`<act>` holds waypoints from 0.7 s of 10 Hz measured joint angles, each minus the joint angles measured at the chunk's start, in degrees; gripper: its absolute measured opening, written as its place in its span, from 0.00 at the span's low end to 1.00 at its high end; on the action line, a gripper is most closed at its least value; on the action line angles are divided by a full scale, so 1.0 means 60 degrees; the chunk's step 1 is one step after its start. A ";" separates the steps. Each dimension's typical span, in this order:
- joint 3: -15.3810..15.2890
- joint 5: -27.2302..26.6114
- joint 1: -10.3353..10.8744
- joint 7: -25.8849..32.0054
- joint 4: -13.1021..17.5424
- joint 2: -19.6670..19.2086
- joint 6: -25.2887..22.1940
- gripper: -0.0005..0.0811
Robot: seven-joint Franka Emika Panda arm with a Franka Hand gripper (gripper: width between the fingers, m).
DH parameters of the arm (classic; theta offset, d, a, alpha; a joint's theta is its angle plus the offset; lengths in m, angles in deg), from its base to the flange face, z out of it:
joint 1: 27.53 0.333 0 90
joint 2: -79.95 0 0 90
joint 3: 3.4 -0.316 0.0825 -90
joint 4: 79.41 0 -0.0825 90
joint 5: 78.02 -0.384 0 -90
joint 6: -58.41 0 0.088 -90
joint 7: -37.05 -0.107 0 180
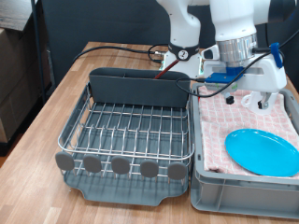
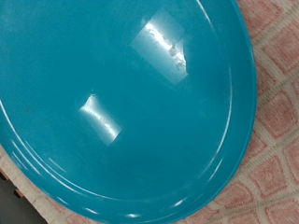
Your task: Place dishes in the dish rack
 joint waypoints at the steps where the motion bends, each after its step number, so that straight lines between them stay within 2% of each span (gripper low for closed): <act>1: -0.0054 -0.0562 -0.0002 0.0568 0.0011 -0.0161 0.0160 0.99; 3: -0.0160 -0.1334 -0.0005 0.1294 0.0086 -0.0488 0.0350 0.99; 7: -0.0233 -0.1480 0.0004 0.1434 0.0294 -0.1111 0.0706 0.99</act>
